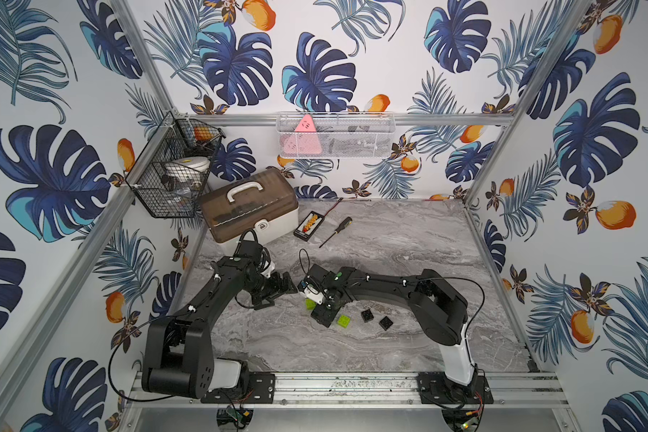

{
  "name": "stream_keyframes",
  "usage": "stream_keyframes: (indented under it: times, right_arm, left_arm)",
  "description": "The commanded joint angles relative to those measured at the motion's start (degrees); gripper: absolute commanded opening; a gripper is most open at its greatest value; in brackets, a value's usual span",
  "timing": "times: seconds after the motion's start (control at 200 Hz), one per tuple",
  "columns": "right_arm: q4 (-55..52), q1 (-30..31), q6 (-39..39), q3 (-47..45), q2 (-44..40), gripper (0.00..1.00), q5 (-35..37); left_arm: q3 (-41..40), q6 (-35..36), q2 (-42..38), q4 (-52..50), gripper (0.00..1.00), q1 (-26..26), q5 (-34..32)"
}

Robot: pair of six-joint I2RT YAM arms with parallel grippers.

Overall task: Assemble a giraffe with lego
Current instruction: Pick up the lego brick from the center of the board, then assemble the lego brick with the lego brick.

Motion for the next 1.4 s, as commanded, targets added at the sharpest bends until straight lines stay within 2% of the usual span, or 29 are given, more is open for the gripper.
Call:
stream_keyframes:
  times: [0.0, 0.17, 0.35, 0.43, 0.515, 0.69, 0.831, 0.966, 1.086, 1.391]
  right_arm:
    - [-2.91, 0.17, 1.08, -0.48, 0.12, 0.66, -1.67]
    - [-4.15, 0.17, 2.89, -0.73, -1.12, 0.38, 0.44]
    - [-10.59, -2.32, 13.08, 2.07, -8.86, 0.29, 6.35]
    - [-15.22, -6.48, 20.78, 4.22, -11.49, 0.29, 7.51]
    - [-17.45, -13.03, 27.45, 4.11, -14.07, 0.29, 4.59]
    - [-16.35, -21.75, 33.34, 3.14, -16.21, 0.29, 1.74]
    - [-17.54, -22.07, 35.84, 6.95, -11.83, 0.29, 2.75]
    - [-17.53, -22.07, 38.39, 9.46, -7.94, 0.29, 3.16]
    - [-18.67, -21.99, 40.71, 11.55, -5.26, 0.29, 4.24]
    - [-20.02, -21.11, 47.18, 13.58, -2.62, 0.25, 6.92]
  left_arm:
    - [0.32, 0.88, -0.25, 0.35, 0.97, 0.11, 0.52]
    - [0.5, 1.15, -0.74, -0.06, 0.97, 0.17, -0.51]
    - [1.9, 1.4, -2.06, -0.87, 0.97, -0.76, -3.61]
    - [3.06, 1.6, -2.36, -1.26, 0.97, -2.28, -5.74]
    - [4.21, 1.4, -2.33, -1.09, 0.97, -4.79, -8.29]
    - [5.28, -0.35, -2.03, 0.52, 0.97, -12.16, -13.46]
    - [5.11, -1.59, -1.98, 1.76, 0.98, -16.58, -16.48]
    - [5.33, -1.03, -2.11, 1.86, 0.97, -18.56, -19.35]
    - [5.09, -0.19, -2.17, 2.11, 0.97, -18.98, -21.17]
    - [3.58, 0.51, -2.27, 4.06, 0.98, -19.07, -21.11]
